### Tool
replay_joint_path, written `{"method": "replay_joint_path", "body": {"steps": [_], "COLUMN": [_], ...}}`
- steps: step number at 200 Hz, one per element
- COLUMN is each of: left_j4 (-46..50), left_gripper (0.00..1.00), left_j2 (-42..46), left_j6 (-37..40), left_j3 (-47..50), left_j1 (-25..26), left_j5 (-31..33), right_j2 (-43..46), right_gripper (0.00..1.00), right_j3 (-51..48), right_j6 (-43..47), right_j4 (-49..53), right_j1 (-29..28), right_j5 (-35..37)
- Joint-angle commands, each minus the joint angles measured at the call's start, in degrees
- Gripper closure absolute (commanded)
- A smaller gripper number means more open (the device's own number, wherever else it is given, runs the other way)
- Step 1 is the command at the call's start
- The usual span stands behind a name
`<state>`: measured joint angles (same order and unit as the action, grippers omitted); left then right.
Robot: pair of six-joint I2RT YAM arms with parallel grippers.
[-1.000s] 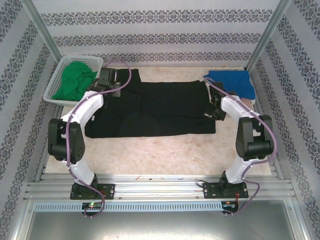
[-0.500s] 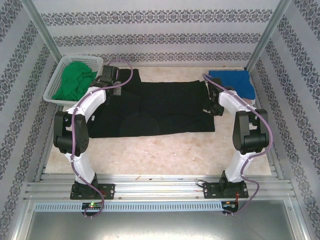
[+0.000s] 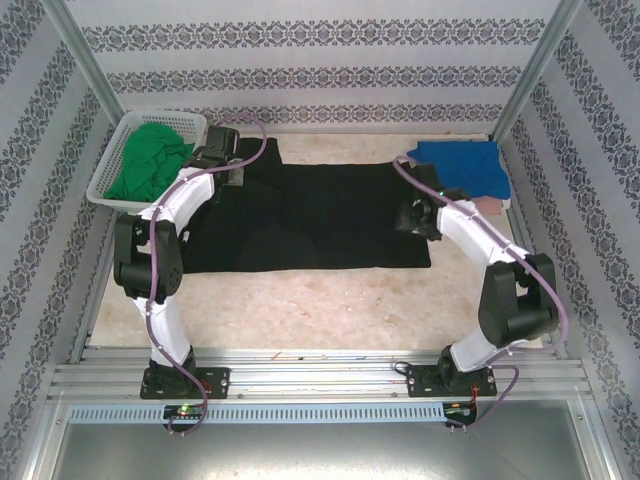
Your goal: Fold and stack the t-shirts
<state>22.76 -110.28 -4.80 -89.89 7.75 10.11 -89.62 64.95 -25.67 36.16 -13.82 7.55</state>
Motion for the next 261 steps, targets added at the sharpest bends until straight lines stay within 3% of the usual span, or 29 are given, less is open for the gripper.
{"method": "replay_joint_path", "body": {"steps": [1, 43, 92, 143, 148, 162, 176, 194, 223, 241, 261], "left_j4": [0.70, 1.32, 1.70, 5.79, 6.29, 7.55, 10.32, 13.38, 13.80, 8.99, 7.54], "left_gripper": [1.00, 1.00, 1.00, 1.00, 0.88, 0.39, 0.10, 0.00, 0.00, 0.00, 0.00], "left_j2": [-0.47, -0.98, -1.24, -2.93, -3.00, -2.75, -2.68, -1.57, 5.62, 11.67, 14.70], "left_j6": [0.14, 0.36, 0.88, 1.19, 1.27, 1.27, 1.73, 1.98, -1.60, -4.25, -6.73], "left_j3": [-1.94, -2.31, -2.03, -5.63, -5.79, -5.98, -7.07, -7.54, 1.24, 12.94, 21.82], "left_j1": [-0.79, -0.94, -0.95, -1.39, -1.39, -1.45, -1.48, -1.50, -1.34, -0.25, -0.16], "left_j5": [-0.18, -0.27, -0.44, -2.03, -2.34, -2.71, -3.82, -4.50, -9.08, -13.34, -12.91], "right_j2": [-2.85, -11.60, -7.16, -5.89, -5.49, -4.18, -2.65, 0.06, 3.47, -0.39, -7.41], "right_gripper": [0.44, 0.48, 0.50, 0.49, 0.49, 0.48, 0.46, 0.45, 0.41, 0.40, 0.41], "right_j3": [-3.72, -3.30, -10.57, -11.66, -12.17, -12.90, -12.76, -11.61, -9.85, -6.44, -2.06], "right_j6": [-0.89, -5.28, -9.04, -9.00, -8.79, -8.63, -7.77, -6.73, -5.72, -5.74, -6.05], "right_j4": [-5.55, -2.15, -4.48, -2.54, -2.74, -2.03, -0.65, 0.83, -3.66, -5.17, -4.11], "right_j1": [-5.23, -5.86, -2.26, -1.09, -1.03, -0.83, -0.62, -0.87, -3.05, -4.59, -6.32], "right_j5": [-2.18, -2.33, -5.85, -8.72, -9.01, -7.77, -6.41, -5.01, -4.72, -5.03, -4.86]}}
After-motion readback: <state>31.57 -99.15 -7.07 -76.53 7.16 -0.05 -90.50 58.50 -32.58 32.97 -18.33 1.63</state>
